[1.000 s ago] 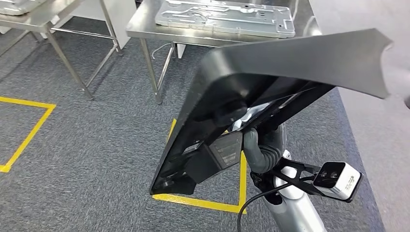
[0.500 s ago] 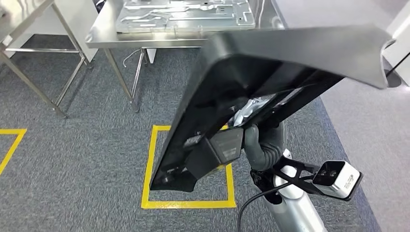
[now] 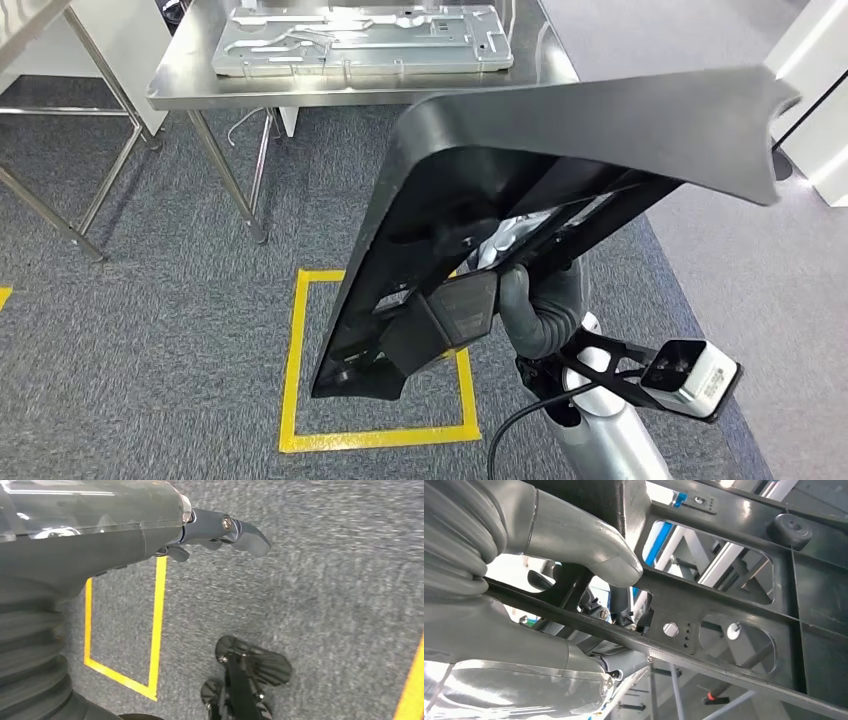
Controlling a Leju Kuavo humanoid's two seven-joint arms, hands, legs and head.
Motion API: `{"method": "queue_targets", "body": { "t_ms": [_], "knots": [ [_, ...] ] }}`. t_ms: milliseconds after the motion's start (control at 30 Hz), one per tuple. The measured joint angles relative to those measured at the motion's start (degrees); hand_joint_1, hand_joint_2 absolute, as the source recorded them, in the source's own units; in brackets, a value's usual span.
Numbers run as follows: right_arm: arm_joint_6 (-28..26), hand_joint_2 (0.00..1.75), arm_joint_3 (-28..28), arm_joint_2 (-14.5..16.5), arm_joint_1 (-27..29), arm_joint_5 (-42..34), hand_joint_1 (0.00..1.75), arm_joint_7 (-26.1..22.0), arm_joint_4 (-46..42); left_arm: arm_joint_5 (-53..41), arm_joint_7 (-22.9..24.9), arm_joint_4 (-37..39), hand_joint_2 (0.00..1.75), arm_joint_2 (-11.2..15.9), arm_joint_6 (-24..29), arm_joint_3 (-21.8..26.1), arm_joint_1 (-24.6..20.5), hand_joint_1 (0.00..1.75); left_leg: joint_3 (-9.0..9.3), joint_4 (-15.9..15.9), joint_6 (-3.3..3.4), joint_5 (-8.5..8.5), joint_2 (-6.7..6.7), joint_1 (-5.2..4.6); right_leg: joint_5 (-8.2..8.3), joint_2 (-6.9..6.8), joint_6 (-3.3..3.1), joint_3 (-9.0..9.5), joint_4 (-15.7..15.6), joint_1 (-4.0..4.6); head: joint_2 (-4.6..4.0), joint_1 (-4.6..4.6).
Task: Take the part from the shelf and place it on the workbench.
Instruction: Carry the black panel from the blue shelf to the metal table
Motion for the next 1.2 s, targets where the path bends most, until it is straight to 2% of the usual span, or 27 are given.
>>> {"method": "queue_targets", "body": {
  "t_ms": [67,100,133,167,267,300,367,400,433,500,533,567,633,667,700,800,833,867,900,933,967,1000,1033,1067,1133,1167,1200],
  "knots": [
    [-0.17,1.75,0.03,-0.01,0.41,0.03,1.75,-0.02,-0.05,-0.09,-0.03,0.0,1.75,0.01,-0.03,0.0,-0.01,0.0,0.78,-0.01,0.09,-0.93,-0.07,-0.03,-2.41,-0.06,0.39,-5.48,7.2,-0.19,0.0,0.0],
    [-0.19,1.75,0.05,-0.02,0.67,0.07,1.75,-0.02,-0.05,-0.1,-0.03,0.0,1.75,0.02,-0.03,0.01,0.08,0.0,1.38,-0.01,0.04,-1.49,-0.12,-0.03,-2.9,-0.09,0.45,-7.34,8.78,-0.25,0.0,0.0],
    [-0.2,1.75,0.07,-0.02,0.86,0.11,1.75,-0.02,-0.05,-0.11,-0.04,0.0,1.75,0.02,-0.03,0.01,0.17,0.0,2.21,-0.02,-0.03,-2.15,-0.15,-0.04,-2.52,-0.12,0.39,-8.19,8.25,-0.27,0.0,0.0],
    [-0.2,1.75,0.09,-0.02,0.97,0.15,1.75,-0.02,-0.05,-0.11,-0.05,0.0,1.75,0.02,-0.03,0.01,0.24,0.0,3.18,-0.03,-0.13,-2.85,-0.16,-0.04,-1.09,-0.16,0.17,-8.03,5.76,-0.25,0.0,0.0],
    [-0.21,1.75,0.09,-0.02,1.17,0.26,1.75,-0.02,-0.03,-0.11,-0.13,0.06,1.75,-0.13,-0.04,0.01,0.19,0.0,5.8,-0.31,-0.7,-5.18,-0.14,-0.1,6.88,-0.41,-1.06,-5.75,-4.47,0.3,0.0,0.02],
    [-0.23,1.75,0.1,-0.02,1.27,0.33,1.75,-0.01,-0.06,-0.13,-0.16,0.08,1.75,-0.19,-0.04,0.0,0.11,0.0,6.7,-0.72,-1.03,-5.75,-0.13,-0.12,8.24,-0.45,-1.44,-5.17,-6.12,0.55,0.01,0.02],
    [-0.23,1.75,0.14,0.02,1.35,0.44,1.75,0.01,-0.26,-0.22,-0.21,0.08,1.75,-0.23,-0.05,0.01,-0.14,0.0,8.28,-0.99,-1.84,-5.53,-0.13,-0.18,7.47,-0.26,-2.18,-3.72,-7.03,0.72,0.01,0.02],
    [-0.21,1.75,0.15,0.07,1.36,0.49,1.75,-0.01,-0.46,-0.31,-0.23,0.07,1.75,-0.21,-0.05,0.01,-0.26,0.0,8.35,0.27,-2.15,-4.72,-0.07,-0.15,6.98,-0.15,-2.58,-2.53,-7.56,0.63,0.01,0.0],
    [-0.18,1.75,0.15,0.13,1.34,0.52,1.75,-0.03,-0.63,-0.39,-0.26,0.06,1.75,-0.21,-0.06,0.01,-0.4,0.0,7.28,2.97,-2.41,-3.49,-0.07,-0.12,6.46,-0.12,-2.94,-1.23,-8.06,0.5,0.01,-0.01],
    [-0.17,1.75,0.16,0.24,1.38,0.57,1.75,-0.05,-0.83,-0.52,-0.27,0.04,1.75,-0.21,-0.05,0.0,-0.64,0.0,2.41,10.78,-2.76,-2.59,-0.1,-0.01,5.15,-0.21,-3.35,1.4,-8.87,0.32,0.01,-0.01],
    [-0.19,1.75,0.17,0.26,1.44,0.66,1.75,-0.04,-0.83,-0.55,-0.27,0.04,1.75,-0.21,-0.03,0.0,-0.61,0.0,-0.61,14.13,-2.9,-3.9,-0.13,-0.01,4.3,-0.21,-3.5,2.59,-9.09,0.29,0.01,-0.02],
    [-0.21,1.75,0.17,0.26,1.54,0.74,1.75,-0.03,-0.81,-0.58,-0.26,0.04,1.75,-0.18,0.01,0.0,-0.53,0.0,-3.31,16.14,-3.0,-6.44,-0.14,-0.01,3.41,-0.09,-3.56,3.79,-9.24,0.27,0.01,-0.02],
    [-0.23,1.75,0.17,0.26,1.73,0.94,1.75,-0.02,-0.8,-0.67,-0.23,0.04,1.75,-0.13,0.07,0.0,-0.05,0.0,-7.14,15.88,-3.08,-12.08,-0.14,-0.06,1.34,0.35,-3.56,6.44,-9.39,0.3,0.0,-0.02],
    [-0.24,1.75,0.17,0.26,1.79,0.96,1.75,-0.02,-0.79,-0.72,-0.22,0.04,1.75,-0.11,0.1,0.0,0.18,0.0,-8.27,13.98,-2.94,-12.9,-0.14,-0.11,0.25,0.53,-3.52,7.84,-9.41,0.34,0.0,-0.02],
    [-0.25,1.75,0.17,0.26,1.86,0.97,1.75,-0.02,-0.75,-0.75,-0.21,0.05,1.75,-0.1,0.11,0.0,0.43,0.0,-9.08,11.15,-2.63,-11.06,-0.15,-0.23,-0.96,0.65,-3.46,9.26,-9.43,0.4,0.0,-0.02],
    [-0.27,1.75,0.13,0.25,2.24,0.99,1.75,0.01,-0.42,-0.82,-0.19,0.21,1.75,0.1,0.15,0.0,0.99,0.0,-9.58,3.91,-1.28,3.69,-0.43,-0.81,-4.51,1.0,-2.87,13.02,-9.54,0.7,0.0,-0.02],
    [-0.27,1.75,0.11,0.25,2.31,1.02,1.75,0.04,-0.36,-0.86,-0.17,0.26,1.75,0.16,0.19,0.0,0.99,0.0,-9.19,3.31,-0.94,6.15,-0.54,-0.94,-5.18,1.13,-2.52,13.92,-9.55,0.76,0.0,-0.02],
    [-0.26,1.75,0.11,0.27,2.26,1.04,1.75,0.04,-0.42,-0.91,-0.17,0.25,1.75,0.17,0.22,0.0,0.78,0.0,-8.59,3.23,-0.64,6.02,-0.61,-0.99,-5.11,1.23,-2.13,14.15,-9.01,0.8,0.01,-0.02],
    [-0.25,1.75,0.11,0.31,2.11,1.06,1.75,0.03,-0.56,-0.97,-0.16,0.25,1.75,0.14,0.27,0.0,0.51,0.0,-7.94,2.95,-0.34,5.55,-0.59,-0.91,-4.15,1.13,-1.8,13.43,-7.17,0.79,0.01,-0.01],
    [-0.23,1.75,0.09,0.35,1.99,1.09,1.75,0.0,-0.69,-1.01,-0.18,0.24,1.75,0.11,0.31,0.0,0.28,0.0,-7.2,2.37,0.0,5.12,-0.59,-0.77,-2.47,0.92,-1.48,11.6,-3.87,0.76,0.01,-0.01],
    [-0.22,1.75,0.07,0.37,1.91,1.13,1.75,-0.03,-0.8,-1.05,-0.2,0.24,1.75,0.09,0.33,0.01,0.07,0.0,-6.3,1.7,0.24,4.72,-0.6,-0.61,-1.04,0.68,-1.15,8.81,0.28,0.69,0.01,-0.01],
    [-0.2,1.75,0.05,0.39,1.95,1.19,1.75,-0.04,-0.83,-1.08,-0.22,0.24,1.75,0.06,0.34,0.01,-0.02,0.0,-5.26,1.04,0.38,4.24,-0.62,-0.44,-0.72,0.43,-0.79,5.69,4.35,0.54,0.01,0.0],
    [-0.19,1.75,0.03,0.39,2.03,1.25,1.75,-0.05,-0.83,-1.1,-0.24,0.24,1.75,0.07,0.34,0.02,-0.03,0.0,-4.17,0.53,0.47,3.61,-0.64,-0.36,-1.87,0.26,-0.43,2.84,7.29,0.34,0.01,0.0],
    [-0.18,1.75,0.01,0.39,2.11,1.31,1.75,-0.05,-0.82,-1.11,-0.25,0.24,1.75,0.07,0.34,0.02,-0.03,0.0,-3.0,0.17,0.45,2.88,-0.68,-0.28,-4.37,0.19,-0.12,0.5,8.83,0.11,0.01,0.01],
    [-0.19,1.75,0.01,0.39,2.23,1.39,1.75,-0.04,-0.8,-1.09,-0.25,0.24,1.75,0.07,0.34,0.02,0.07,0.0,-0.43,-0.14,0.31,1.1,-0.79,-0.09,-9.53,0.06,0.29,-2.43,8.19,-0.32,0.01,0.01],
    [-0.21,1.75,0.0,0.38,2.28,1.41,1.75,-0.04,-0.8,-1.04,-0.26,0.24,1.75,0.06,0.34,0.02,0.11,0.0,0.93,-0.17,0.18,0.11,-0.85,0.0,-10.24,-0.04,0.4,-3.12,6.27,-0.5,0.01,0.01],
    [-0.23,1.75,-0.01,0.38,2.35,1.45,1.75,-0.02,-0.77,-0.92,-0.26,0.24,1.75,0.05,0.34,0.03,0.16,0.0,2.24,-0.2,0.02,-0.88,-0.88,0.07,-8.72,-0.16,0.44,-3.37,3.43,-0.62,0.01,0.01]
  ]
}}
